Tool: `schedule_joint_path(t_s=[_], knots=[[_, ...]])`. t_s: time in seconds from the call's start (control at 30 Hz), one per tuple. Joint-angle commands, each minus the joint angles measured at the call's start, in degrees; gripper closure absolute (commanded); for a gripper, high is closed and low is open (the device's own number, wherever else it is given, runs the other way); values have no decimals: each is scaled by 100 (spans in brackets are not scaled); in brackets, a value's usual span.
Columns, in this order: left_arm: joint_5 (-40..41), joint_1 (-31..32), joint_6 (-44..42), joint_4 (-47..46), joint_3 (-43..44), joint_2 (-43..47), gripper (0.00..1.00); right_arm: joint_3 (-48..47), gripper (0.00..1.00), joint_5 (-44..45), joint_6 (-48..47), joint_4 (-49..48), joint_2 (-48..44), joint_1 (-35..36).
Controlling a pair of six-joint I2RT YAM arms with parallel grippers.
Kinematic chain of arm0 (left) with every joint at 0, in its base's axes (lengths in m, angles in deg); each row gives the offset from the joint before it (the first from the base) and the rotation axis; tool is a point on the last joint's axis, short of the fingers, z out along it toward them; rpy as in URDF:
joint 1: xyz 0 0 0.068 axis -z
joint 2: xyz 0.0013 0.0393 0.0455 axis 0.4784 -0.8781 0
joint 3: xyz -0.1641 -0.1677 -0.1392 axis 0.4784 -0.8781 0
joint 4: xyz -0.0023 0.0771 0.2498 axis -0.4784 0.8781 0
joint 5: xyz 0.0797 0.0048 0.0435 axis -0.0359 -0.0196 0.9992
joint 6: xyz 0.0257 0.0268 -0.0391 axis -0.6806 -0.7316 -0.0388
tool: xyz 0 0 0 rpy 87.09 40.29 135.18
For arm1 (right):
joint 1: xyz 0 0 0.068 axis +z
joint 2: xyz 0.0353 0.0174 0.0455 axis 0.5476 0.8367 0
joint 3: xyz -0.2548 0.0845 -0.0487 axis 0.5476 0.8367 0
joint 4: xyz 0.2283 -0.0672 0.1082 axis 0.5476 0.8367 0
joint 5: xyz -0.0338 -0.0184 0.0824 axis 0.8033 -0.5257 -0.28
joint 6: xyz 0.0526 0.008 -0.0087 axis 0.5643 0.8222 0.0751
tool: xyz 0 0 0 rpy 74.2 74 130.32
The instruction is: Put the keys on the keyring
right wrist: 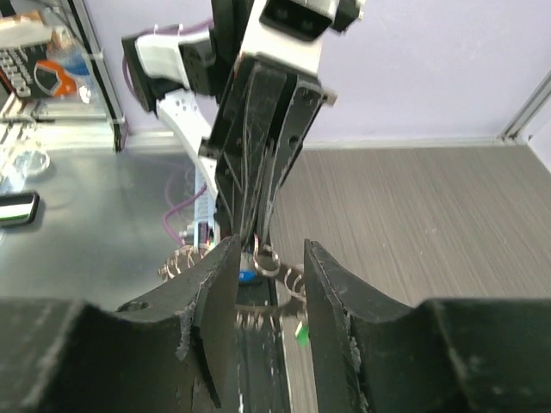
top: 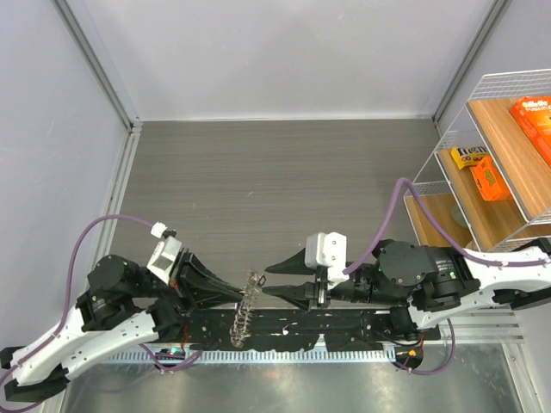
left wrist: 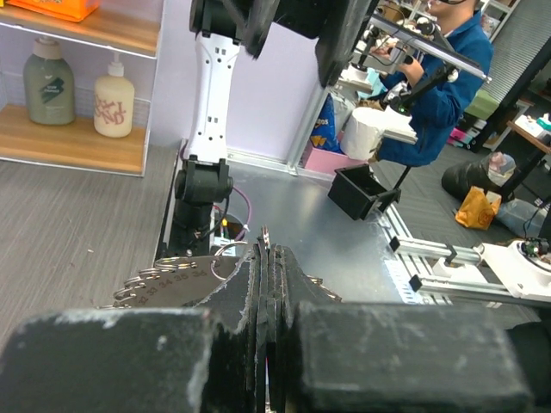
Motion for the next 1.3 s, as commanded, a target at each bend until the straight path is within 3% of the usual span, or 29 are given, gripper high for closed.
schedule_joint_path(t_s=[0.0, 0.23, 0.43, 0.8, 1.03, 1.27], knots=[[-304, 13, -198, 366, 482, -155, 100, -493, 58, -132, 312, 1352, 124, -30], [-471, 13, -418, 1078, 790, -515, 100, -889, 58, -958, 453, 2389, 326, -48], [-620, 4, -568, 1352, 922, -805, 100, -837, 59, -1328, 470, 2618, 624, -39], [-954, 4, -717, 1509, 948, -964, 100, -442, 59, -1486, 506, 2312, 774, -346], [-1016, 4, -866, 1659, 931, -929, 100, -353, 60, -2505, 689, 1881, 879, -1005], [-919, 13, -990, 1879, 922, -823, 100, -555, 60, -3209, 743, 1836, 1292, -1173]])
